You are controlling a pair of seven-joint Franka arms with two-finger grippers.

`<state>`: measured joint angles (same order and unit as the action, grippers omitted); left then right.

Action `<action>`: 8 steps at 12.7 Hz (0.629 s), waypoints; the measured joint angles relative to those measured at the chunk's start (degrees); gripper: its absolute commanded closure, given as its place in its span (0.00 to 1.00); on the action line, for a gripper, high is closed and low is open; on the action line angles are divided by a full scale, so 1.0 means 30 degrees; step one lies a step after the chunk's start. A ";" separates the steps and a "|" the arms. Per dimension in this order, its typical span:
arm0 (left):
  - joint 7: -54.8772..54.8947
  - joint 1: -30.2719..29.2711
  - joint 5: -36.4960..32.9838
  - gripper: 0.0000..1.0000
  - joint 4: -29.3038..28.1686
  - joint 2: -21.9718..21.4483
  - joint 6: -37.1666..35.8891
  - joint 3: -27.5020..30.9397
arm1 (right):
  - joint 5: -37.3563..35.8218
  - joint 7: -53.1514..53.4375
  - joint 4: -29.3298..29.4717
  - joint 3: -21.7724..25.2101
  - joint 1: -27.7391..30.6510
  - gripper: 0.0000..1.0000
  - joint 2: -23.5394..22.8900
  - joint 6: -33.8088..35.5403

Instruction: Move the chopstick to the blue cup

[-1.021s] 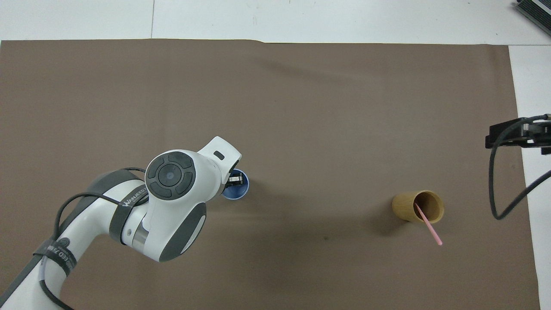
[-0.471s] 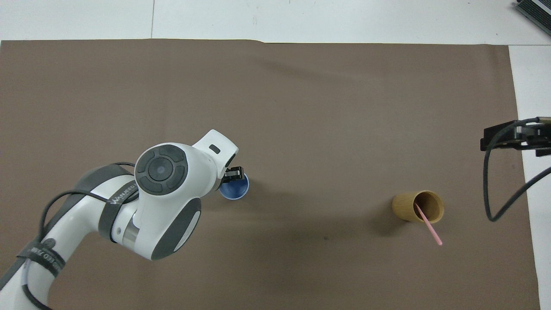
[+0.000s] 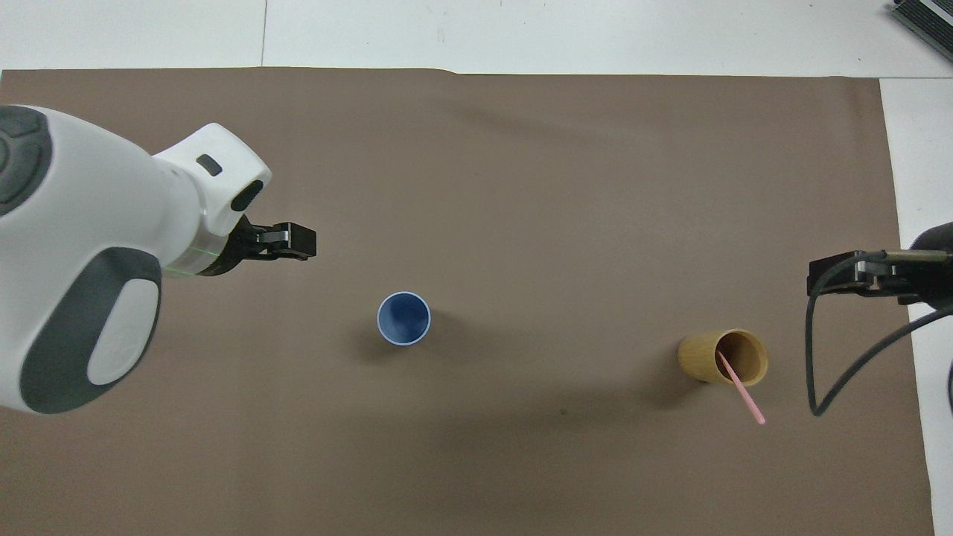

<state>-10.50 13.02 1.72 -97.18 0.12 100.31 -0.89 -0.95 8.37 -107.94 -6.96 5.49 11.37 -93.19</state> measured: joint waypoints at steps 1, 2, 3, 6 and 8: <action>0.0299 -0.0499 -0.0128 0.00 0.0200 0.0000 -0.0261 0.0000 | 0.0024 0.0000 -0.0697 -0.0003 -0.0024 0.00 0.0216 -0.0259; 0.0483 -0.0970 -0.0279 0.00 0.0309 0.0002 -0.0359 0.0011 | 0.0090 0.0000 -0.1374 -0.0004 -0.0115 0.00 0.0363 -0.0489; 0.0554 -0.1405 -0.0387 0.00 0.0332 0.0003 -0.0362 0.0022 | 0.0192 0.0000 -0.1963 -0.0004 -0.0283 0.00 0.0439 -0.0601; 0.0724 -0.2598 -0.0444 0.00 0.0401 0.0003 -0.0701 0.0038 | 0.0630 -0.0101 -0.3456 -0.0015 -0.0751 0.00 0.0493 -0.0889; 0.0776 -0.2761 -0.0452 0.00 0.0951 -0.0044 -0.1472 0.0022 | 0.0818 -0.0407 -0.4134 -0.0016 -0.0871 0.00 0.0513 -0.0956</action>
<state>-8.17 4.73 0.37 -94.32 -0.02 95.89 -0.82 1.50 7.15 -120.34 -7.01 2.88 12.91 -96.05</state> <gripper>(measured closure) 0.000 0.000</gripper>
